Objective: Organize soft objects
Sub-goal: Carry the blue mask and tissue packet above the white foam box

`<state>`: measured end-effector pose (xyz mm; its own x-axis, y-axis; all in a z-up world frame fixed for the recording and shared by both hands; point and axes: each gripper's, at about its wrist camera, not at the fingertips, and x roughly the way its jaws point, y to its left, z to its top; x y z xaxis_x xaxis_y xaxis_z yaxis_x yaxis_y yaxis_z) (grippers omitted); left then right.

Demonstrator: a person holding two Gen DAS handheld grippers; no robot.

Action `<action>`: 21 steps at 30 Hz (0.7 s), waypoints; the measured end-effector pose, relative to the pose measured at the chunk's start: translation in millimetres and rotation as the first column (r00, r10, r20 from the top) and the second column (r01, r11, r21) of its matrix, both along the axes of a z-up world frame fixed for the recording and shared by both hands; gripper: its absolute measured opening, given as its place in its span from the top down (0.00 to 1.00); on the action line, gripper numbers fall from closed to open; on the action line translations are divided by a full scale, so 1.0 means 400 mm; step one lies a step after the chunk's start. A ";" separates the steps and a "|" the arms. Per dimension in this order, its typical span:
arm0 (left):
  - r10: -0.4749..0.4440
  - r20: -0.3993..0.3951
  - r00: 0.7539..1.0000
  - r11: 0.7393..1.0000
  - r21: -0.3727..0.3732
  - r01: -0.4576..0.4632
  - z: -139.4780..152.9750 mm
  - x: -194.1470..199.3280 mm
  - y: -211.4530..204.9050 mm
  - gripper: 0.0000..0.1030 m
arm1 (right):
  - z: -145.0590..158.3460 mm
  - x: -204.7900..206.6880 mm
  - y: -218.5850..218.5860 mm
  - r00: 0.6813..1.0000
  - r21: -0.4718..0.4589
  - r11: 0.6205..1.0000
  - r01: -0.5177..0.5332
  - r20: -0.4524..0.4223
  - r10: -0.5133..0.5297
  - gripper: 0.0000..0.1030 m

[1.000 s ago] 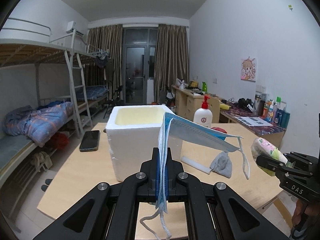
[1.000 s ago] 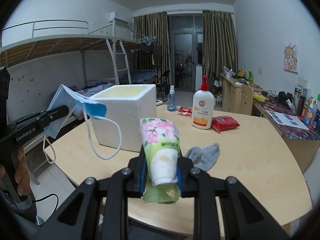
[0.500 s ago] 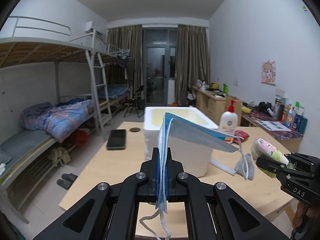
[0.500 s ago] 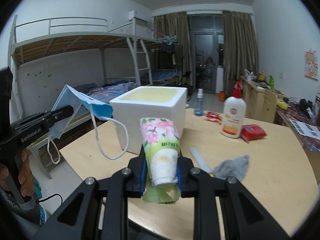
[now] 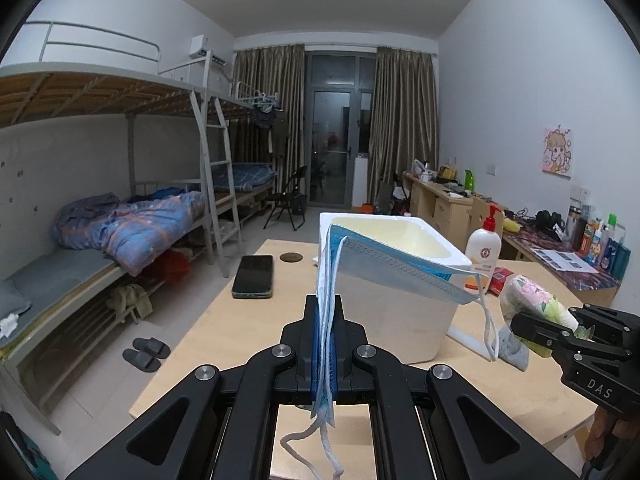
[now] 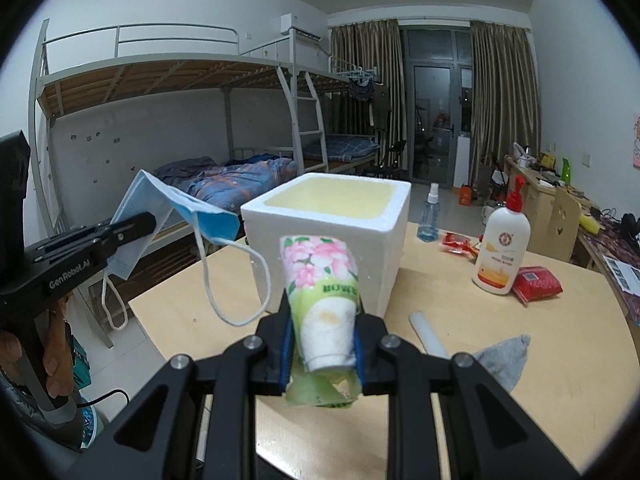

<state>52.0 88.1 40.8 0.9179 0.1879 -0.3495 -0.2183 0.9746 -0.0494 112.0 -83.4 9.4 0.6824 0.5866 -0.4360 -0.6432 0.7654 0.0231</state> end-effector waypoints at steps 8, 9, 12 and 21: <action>0.000 0.026 1.000 1.000 0.012 0.000 0.030 0.020 -0.003 0.96 | 0.022 0.016 0.012 1.000 -0.005 1.000 -0.005 0.009 0.005 0.73; -0.002 0.030 1.000 1.000 0.016 0.001 0.037 0.024 -0.006 0.96 | 0.025 0.020 0.014 1.000 -0.004 1.000 -0.005 0.009 0.005 0.73; -0.006 0.042 0.999 0.999 0.037 0.005 0.059 0.039 -0.017 0.96 | 0.038 0.030 0.021 1.000 0.000 1.000 -0.006 0.015 0.006 0.73; 0.004 0.063 0.998 0.999 0.044 -0.006 0.114 0.083 -0.011 0.96 | 0.091 0.061 0.038 0.999 0.007 1.000 -0.009 0.054 0.008 0.73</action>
